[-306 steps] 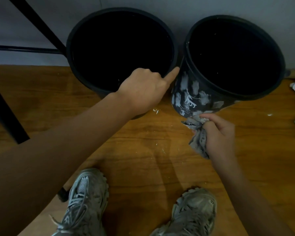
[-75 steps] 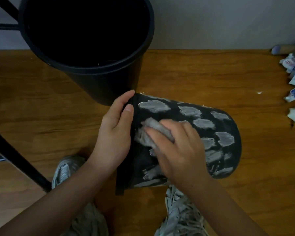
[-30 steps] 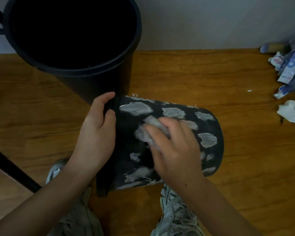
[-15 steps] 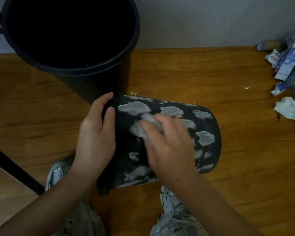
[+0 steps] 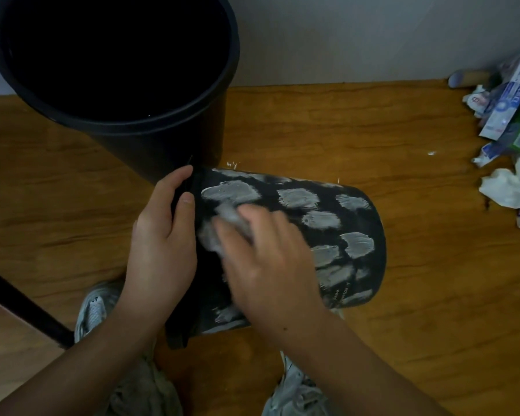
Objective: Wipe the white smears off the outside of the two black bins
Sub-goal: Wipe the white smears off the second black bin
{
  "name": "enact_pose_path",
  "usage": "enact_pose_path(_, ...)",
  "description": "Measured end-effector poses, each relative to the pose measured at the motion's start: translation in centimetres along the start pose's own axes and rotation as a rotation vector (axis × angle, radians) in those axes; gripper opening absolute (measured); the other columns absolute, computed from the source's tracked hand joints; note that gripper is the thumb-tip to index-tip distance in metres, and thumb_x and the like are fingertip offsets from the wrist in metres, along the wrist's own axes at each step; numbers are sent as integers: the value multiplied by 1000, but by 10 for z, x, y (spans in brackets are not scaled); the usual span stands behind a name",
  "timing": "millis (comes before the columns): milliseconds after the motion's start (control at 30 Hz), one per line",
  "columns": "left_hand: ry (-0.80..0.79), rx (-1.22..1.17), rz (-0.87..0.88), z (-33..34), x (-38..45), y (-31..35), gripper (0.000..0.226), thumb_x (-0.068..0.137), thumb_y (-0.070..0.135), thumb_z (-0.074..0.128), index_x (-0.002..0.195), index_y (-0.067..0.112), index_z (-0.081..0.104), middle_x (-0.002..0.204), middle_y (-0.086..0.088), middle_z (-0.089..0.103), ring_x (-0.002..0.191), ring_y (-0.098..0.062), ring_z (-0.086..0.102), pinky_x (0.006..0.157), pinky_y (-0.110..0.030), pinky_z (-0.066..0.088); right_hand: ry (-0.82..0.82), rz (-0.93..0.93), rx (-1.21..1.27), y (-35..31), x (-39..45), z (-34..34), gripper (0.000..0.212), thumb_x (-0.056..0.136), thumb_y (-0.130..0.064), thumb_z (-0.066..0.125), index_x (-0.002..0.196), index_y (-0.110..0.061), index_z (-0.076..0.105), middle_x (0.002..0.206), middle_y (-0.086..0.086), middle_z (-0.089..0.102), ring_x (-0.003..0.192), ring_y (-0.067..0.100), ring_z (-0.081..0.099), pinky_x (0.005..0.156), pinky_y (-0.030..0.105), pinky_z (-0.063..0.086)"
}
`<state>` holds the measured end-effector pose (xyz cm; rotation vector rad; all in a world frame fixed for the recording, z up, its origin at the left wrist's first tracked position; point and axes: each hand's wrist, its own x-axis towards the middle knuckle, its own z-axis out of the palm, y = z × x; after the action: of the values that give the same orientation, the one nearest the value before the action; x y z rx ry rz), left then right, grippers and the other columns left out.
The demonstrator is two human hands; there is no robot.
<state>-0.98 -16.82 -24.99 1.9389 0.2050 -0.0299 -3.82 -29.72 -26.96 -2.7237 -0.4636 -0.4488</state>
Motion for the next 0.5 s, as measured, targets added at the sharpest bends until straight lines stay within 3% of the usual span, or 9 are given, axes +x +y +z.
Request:
enact_pose_path(100,-6,-24,-7,0,-1,-1,35,102,17,38,136,21,46,99,28,54,93,20,54,71,0,41,-11,12,15,7,-1,-4,26,95,-16,53,116,-12,66,105,11,62,82,23,55,64,34,46)
enact_pose_path(300,-13,-71,-19,-1,-3,-3,36,102,18,38,137,21,46,96,34,56,95,20,53,72,0,41,25,227,-88,44,-23,-18,33,90,-18,51,118,-10,68,109,13,61,90,25,56,69,32,46)
enact_pose_path(400,-8,-72,-21,0,-2,-3,34,102,18,38,135,20,49,91,39,57,91,21,53,71,1,40,36,188,-48,30,-13,-13,31,92,-18,53,118,-8,67,109,13,61,91,21,51,73,28,42)
enact_pose_path(500,-9,-70,-12,0,-3,-4,32,102,17,38,132,22,48,87,39,59,84,18,56,67,-2,43,-24,30,3,8,-6,-6,31,96,-19,51,121,-8,65,111,13,61,87,20,51,71,28,41)
